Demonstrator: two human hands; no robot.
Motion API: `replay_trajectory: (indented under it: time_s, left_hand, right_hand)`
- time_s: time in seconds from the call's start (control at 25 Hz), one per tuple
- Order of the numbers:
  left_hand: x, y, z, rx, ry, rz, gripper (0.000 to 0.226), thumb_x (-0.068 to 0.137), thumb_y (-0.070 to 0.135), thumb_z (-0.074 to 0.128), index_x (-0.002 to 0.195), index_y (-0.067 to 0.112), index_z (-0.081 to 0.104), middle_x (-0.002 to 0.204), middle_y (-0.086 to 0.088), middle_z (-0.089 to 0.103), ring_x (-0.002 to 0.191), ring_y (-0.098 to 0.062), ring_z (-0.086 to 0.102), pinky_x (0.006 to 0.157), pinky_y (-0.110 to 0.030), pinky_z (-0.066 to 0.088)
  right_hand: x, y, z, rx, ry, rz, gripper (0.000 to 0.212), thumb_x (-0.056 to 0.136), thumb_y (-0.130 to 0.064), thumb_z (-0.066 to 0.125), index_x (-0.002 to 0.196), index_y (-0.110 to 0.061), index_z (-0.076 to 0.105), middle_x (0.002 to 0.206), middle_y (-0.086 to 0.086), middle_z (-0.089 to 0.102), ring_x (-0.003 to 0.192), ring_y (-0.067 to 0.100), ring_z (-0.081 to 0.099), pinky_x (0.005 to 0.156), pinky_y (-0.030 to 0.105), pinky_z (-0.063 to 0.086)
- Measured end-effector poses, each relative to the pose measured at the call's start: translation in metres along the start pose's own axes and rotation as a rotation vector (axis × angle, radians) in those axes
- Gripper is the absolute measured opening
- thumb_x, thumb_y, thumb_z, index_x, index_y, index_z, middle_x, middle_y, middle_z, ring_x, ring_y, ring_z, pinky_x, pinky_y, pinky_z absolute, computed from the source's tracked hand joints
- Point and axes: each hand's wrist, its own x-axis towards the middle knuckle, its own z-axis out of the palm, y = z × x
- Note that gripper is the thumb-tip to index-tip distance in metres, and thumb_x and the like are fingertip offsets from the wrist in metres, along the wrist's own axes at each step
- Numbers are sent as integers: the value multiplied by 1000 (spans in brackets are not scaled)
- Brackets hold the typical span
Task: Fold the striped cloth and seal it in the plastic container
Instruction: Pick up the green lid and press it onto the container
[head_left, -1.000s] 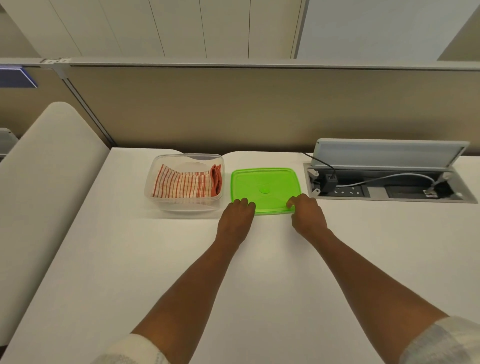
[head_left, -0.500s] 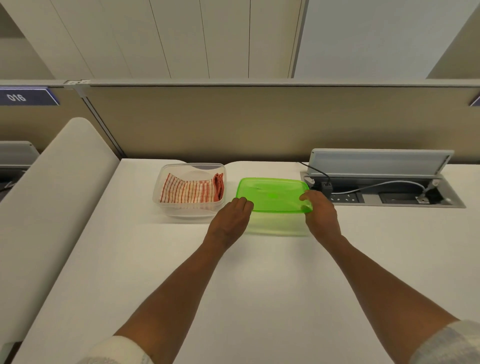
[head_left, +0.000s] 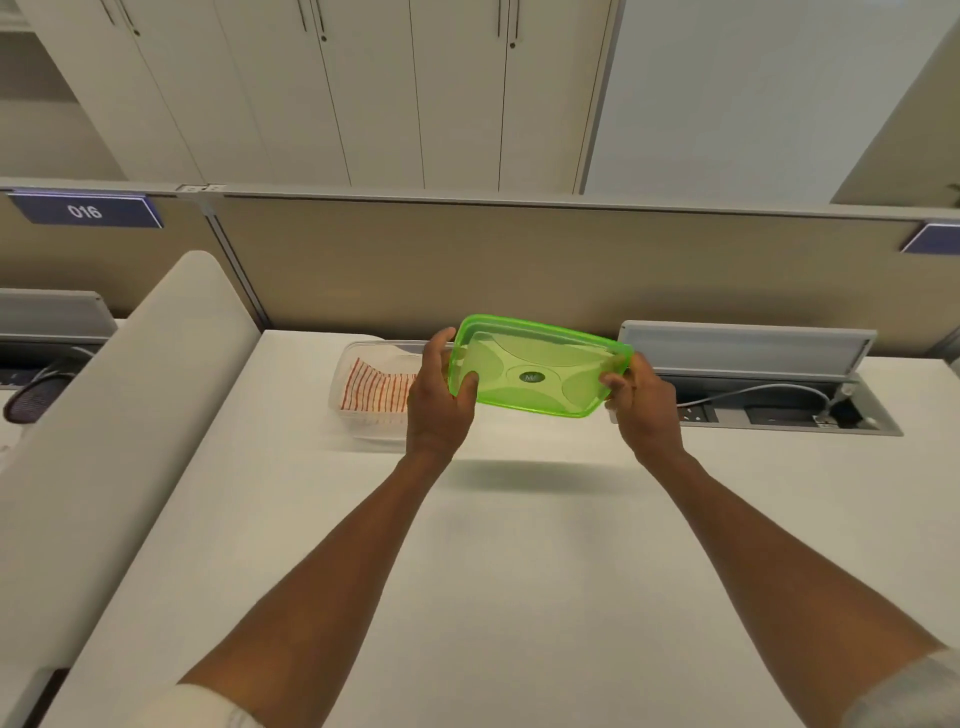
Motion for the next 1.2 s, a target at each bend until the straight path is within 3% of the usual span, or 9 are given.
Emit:
replay_trajectory:
  time_s: [0.2,0.36,0.44,0.52,0.68,0.96,1.2]
  left_hand:
    - [16,-22,-34,31,58,-81,53,85,17,63,135,25,45,108,9,62,96,-16,61,79,-36,54]
    - [33,-52,-68,99,74,-177,44,88,19,62,131,20,53,105,1,67,93,-20,63,83,-35,53]
    - [43,-69,-83,144,71,-197,41,89,20,61,130,15,55,111,-5,68,99,-25,63,85,-34,50]
    - [50,-85,-94,217,68,-211,40,90,23,61,129,14,55,111,-7,67,102,-28,60,85,-34,47]
    - [57,-108,-104,329,88,-267,43,89,30,60,131,18,55,109,-9,66,108,-31,53,87,-39,45]
    - [60,-129,-94,465,52,-394,40,92,33,54,130,18,52,116,-9,68,107,-36,61,89,-44,47]
    - [57,-134,-82,514,36,-493,40,94,31,49,131,17,48,115,-13,67,104,-39,62,82,-42,48]
  right_hand:
    - [9,-35,41,100,-1,75,28,90,-27,66,112,-16,54,76,3,70,57,17,67,52,32,55]
    - [13,-61,90,194,-19,105,28,87,-25,69,109,-16,55,83,6,69,52,16,65,48,18,48]
    - [14,-71,116,205,-42,110,28,87,-25,67,111,-16,57,87,6,67,62,20,66,56,20,51]
    - [15,-78,140,190,-79,132,30,88,-26,66,115,-16,58,89,4,65,77,27,66,70,33,52]
    - [19,-77,179,94,-121,144,32,89,-23,63,118,-12,60,96,9,68,91,25,62,80,35,48]
    - [27,-66,214,-175,-172,150,37,91,-28,56,125,-12,57,113,15,63,108,33,57,86,38,45]
    - [25,-68,224,-397,-209,115,37,94,-32,46,124,-12,51,112,14,52,100,38,57,76,39,42]
